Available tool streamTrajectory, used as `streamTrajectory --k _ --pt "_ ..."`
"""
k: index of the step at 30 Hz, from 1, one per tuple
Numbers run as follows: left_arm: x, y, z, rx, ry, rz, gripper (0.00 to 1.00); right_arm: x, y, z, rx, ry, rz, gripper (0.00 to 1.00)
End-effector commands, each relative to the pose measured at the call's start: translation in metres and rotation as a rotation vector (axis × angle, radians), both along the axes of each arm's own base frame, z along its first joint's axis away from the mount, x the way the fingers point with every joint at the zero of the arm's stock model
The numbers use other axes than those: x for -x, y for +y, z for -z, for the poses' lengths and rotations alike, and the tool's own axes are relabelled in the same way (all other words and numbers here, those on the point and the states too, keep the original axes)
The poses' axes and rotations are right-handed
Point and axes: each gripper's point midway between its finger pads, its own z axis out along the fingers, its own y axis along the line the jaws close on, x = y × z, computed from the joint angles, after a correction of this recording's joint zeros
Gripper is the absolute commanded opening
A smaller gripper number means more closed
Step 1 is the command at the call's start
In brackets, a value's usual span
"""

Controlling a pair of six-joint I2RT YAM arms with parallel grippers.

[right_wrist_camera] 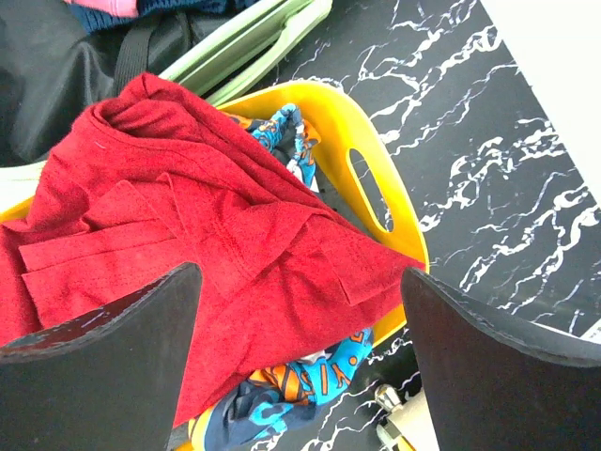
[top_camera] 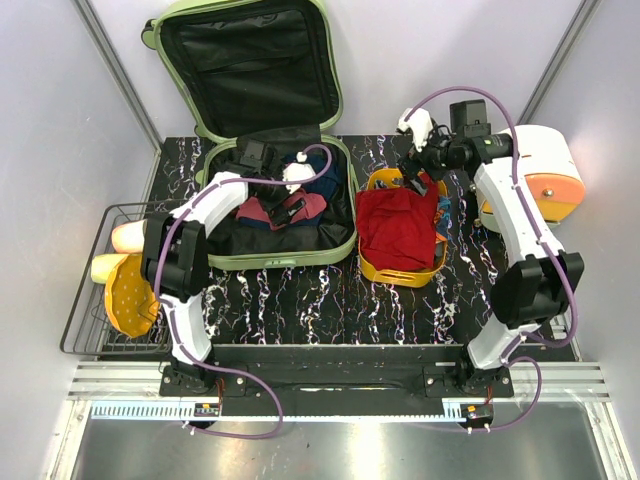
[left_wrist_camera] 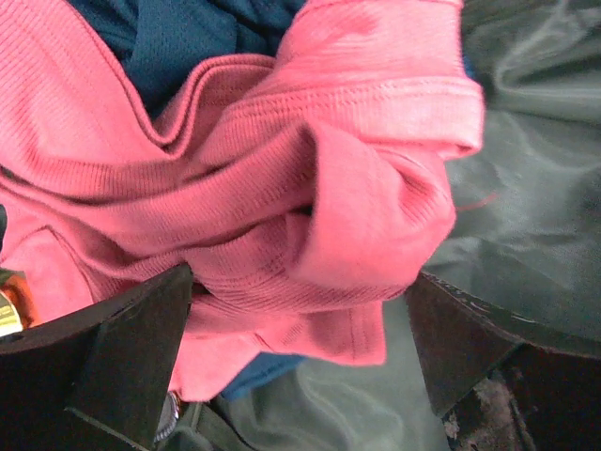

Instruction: Open, take out, and arrange the luggage

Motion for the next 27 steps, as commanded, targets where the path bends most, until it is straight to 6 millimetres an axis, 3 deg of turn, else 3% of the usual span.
streamTrajectory --k 1,3,6,8,10,13,15,17,22,24,27 --pt "-0.033 -0.005 0.007 -0.024 -0.112 0.011 0.97 0.007 0.004 -0.044 -0.064 -0.079 0.009 0.95" --pt "-0.032 -0.005 0.005 -0.012 -0.090 0.004 0.86 0.012 0.004 -0.048 -0.059 -0.090 0.002 0.95" --pt "-0.022 -0.001 -0.006 0.058 -0.052 0.007 0.77 0.019 0.001 -0.050 -0.049 -0.092 -0.004 0.96" --pt "-0.020 0.009 -0.020 0.105 -0.055 -0.017 0.68 0.022 0.000 -0.049 -0.044 -0.090 -0.007 0.96" --pt "-0.022 0.025 -0.025 0.117 -0.052 -0.075 0.51 0.025 0.000 -0.049 -0.042 -0.091 -0.009 0.96" --pt "-0.030 0.048 -0.025 0.159 -0.014 -0.161 0.44 0.027 0.000 -0.048 -0.043 -0.089 -0.010 0.96" --pt "-0.031 0.056 -0.031 0.211 0.035 -0.191 0.48 0.029 0.000 -0.047 -0.044 -0.083 -0.010 0.96" --pt "-0.032 0.064 -0.028 0.279 0.102 -0.219 0.69 0.031 0.000 -0.047 -0.043 -0.082 -0.013 0.96" --pt "-0.042 0.086 -0.027 0.325 0.158 -0.365 0.70 0.035 -0.002 -0.047 -0.032 -0.085 -0.019 0.96" --pt "-0.048 0.101 -0.031 0.345 0.128 -0.412 0.76 0.036 -0.002 -0.047 -0.034 -0.083 -0.022 0.96" --pt "-0.043 0.102 -0.057 0.327 0.008 -0.390 0.85 0.038 -0.001 -0.046 -0.042 -0.074 -0.025 0.96"
